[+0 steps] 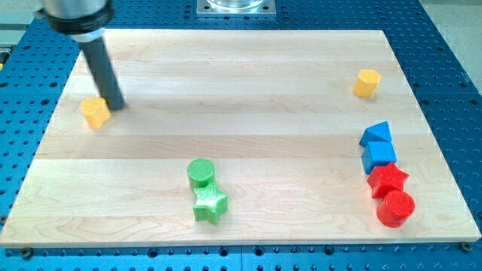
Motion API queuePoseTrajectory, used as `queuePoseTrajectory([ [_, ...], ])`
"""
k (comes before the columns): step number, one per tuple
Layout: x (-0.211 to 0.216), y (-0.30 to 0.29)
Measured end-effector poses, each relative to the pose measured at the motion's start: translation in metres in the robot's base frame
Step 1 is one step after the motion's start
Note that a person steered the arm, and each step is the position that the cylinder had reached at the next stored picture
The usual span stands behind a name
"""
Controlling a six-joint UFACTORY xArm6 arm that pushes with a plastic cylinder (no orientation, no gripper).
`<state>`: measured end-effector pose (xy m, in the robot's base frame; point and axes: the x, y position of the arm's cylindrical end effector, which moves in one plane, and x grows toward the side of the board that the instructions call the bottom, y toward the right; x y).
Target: Move the hexagon right to the heart
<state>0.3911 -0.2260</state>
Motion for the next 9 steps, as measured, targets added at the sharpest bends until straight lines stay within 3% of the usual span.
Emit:
queuePoseTrajectory([
  [1, -0.025, 0.100],
  [2, -0.071, 0.258],
  [3, -0.091, 0.431],
  [4, -0.079, 0.529],
  [5, -0.041, 0.449],
  [6, -0.022, 0.279],
  [7, -0.046, 0.338],
  [8, -0.014, 0.408],
  [9, 0.035, 0.324],
])
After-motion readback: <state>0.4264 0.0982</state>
